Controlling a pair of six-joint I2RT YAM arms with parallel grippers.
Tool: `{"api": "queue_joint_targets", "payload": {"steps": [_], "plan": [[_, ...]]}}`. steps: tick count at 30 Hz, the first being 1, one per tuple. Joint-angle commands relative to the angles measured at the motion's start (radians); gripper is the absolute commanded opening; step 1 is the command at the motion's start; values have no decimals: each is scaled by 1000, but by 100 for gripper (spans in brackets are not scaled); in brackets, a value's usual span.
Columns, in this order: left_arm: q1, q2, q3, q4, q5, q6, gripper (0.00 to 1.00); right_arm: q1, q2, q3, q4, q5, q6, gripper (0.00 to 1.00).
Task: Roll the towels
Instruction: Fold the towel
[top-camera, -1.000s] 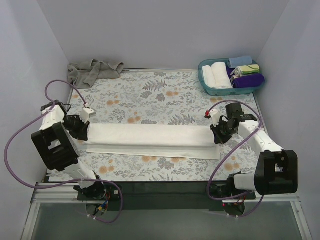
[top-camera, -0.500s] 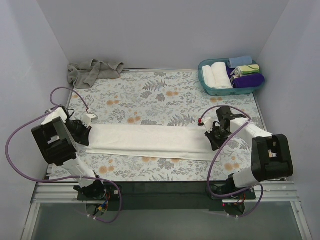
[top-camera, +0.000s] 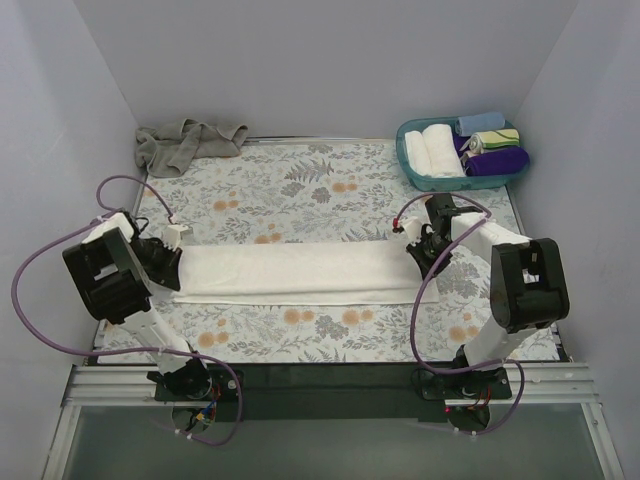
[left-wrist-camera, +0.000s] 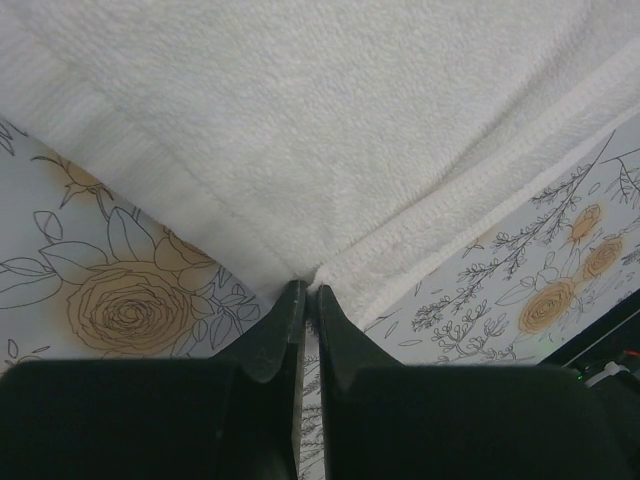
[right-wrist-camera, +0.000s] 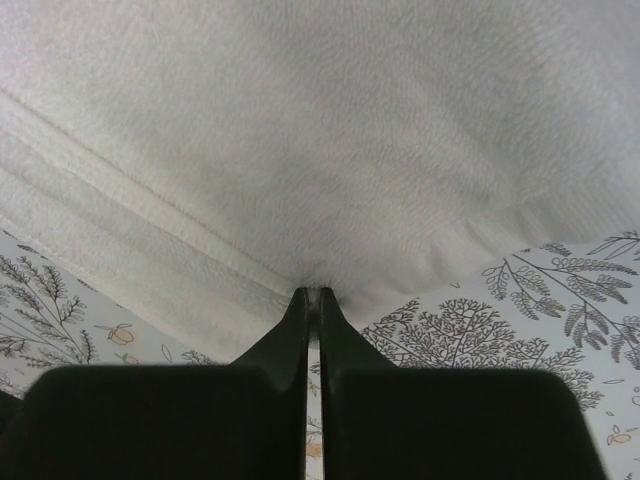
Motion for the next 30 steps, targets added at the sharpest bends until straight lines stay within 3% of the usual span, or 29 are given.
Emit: {"api": "queue_joint_targets", "payload": {"steps": [1, 11, 22, 30], "plan": [[13, -5, 86, 47, -7, 16, 0, -8, -25, 23, 57, 130, -52, 1], [12, -60, 130, -25, -15, 65, 0, -8, -206, -41, -89, 72, -60, 1], [12, -34, 93, 10, -22, 36, 0, 3, -77, -107, 20, 99, -54, 1], [12, -34, 103, 2, -18, 41, 0, 2, -77, 14, -27, 138, -57, 1]]}}
